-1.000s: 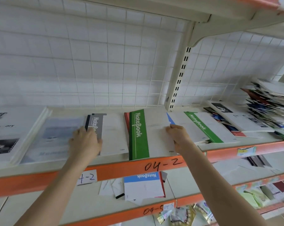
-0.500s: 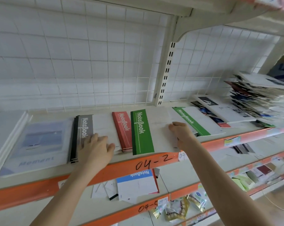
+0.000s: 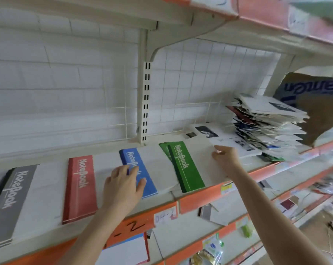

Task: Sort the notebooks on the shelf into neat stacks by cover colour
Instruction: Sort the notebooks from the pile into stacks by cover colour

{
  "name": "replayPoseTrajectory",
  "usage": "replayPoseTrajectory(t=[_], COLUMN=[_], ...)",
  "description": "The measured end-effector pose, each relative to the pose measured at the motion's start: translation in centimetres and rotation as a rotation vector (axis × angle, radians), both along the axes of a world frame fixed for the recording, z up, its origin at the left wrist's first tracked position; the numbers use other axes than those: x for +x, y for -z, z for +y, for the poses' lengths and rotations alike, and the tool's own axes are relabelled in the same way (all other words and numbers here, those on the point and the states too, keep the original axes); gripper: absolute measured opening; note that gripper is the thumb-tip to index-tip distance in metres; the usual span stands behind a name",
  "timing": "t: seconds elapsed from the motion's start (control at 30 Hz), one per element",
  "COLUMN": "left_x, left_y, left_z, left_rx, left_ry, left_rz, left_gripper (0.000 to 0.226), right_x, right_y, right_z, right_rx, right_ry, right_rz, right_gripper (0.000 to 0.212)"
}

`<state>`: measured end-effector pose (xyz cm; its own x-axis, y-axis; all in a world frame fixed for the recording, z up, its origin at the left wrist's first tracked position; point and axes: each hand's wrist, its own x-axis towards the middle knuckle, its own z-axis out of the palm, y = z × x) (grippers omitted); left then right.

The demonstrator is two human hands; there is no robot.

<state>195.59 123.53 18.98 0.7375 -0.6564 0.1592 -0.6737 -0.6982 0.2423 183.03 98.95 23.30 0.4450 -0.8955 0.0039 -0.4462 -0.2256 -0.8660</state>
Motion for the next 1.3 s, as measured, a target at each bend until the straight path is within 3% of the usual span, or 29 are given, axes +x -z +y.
replayPoseTrajectory(t=[0.1, 0.2, 0.4, 0.5, 0.6, 0.73, 0.9, 1.0, 1.13, 1.2, 1.3], left_x=[-1.0, -1.9, -3.0, -3.5, -3.9, -4.6, -5.5, -5.9, -7.2, -7.6, -7.8], left_y=[0.0, 0.1, 0.4, 0.4, 0.5, 0.7, 0.4, 0.0, -1.0, -1.7, -3.1], left_z=[-3.4, -5.8, -8.8, -9.9, -11.0, -12.6, -14.4, -15.5, -17.4, -18.7, -20.3], left_rx=[0.004, -0.005, 0.004, -0.006, 0.004, 0.003, -0.017, -0.07, -0.477, -0.701, -1.024], left_ry=[-0.007, -0.014, -0.068, -0.095, -0.112, -0.12, -0.094, -0.059, 0.039, 0.0, -0.124], left_rz=[-0.004, -0.005, -0.009, -0.012, -0.023, -0.055, -0.086, -0.08, 0.231, 0.632, 1.404], left_gripper=[0.049, 0.05, 0.05, 0.05, 0.05, 0.049, 0.048, 0.047, 0.038, 0.038, 0.039], right_x=[0.3, 1.8, 3.7, 3.5, 2.5, 1.2, 0.4, -0.1, -0.9, -1.5, -2.4], right_y=[-0.4, 0.4, 2.5, 3.0, 2.8, 2.7, 2.4, 1.2, 0.2, 0.4, 1.5], right_z=[-2.3, -4.0, -4.6, -6.0, -8.1, -10.1, -10.0, -9.9, -9.2, -8.1, -7.0], right_rx=[-0.102, -0.238, -0.507, -0.64, -0.635, -0.663, -0.908, -0.94, -0.916, -0.947, -0.964], right_ry=[-0.139, -0.232, -0.402, -0.408, -0.359, -0.488, -0.504, -0.453, -0.458, -0.512, -0.6], right_rz=[0.238, 0.438, 0.621, 0.601, 0.622, 0.776, 0.802, 0.747, 0.582, 0.49, 0.307], right_gripper=[0.004, 0.032, 0.041, 0.042, 0.045, 0.034, 0.029, 0.026, 0.027, 0.028, 0.026])
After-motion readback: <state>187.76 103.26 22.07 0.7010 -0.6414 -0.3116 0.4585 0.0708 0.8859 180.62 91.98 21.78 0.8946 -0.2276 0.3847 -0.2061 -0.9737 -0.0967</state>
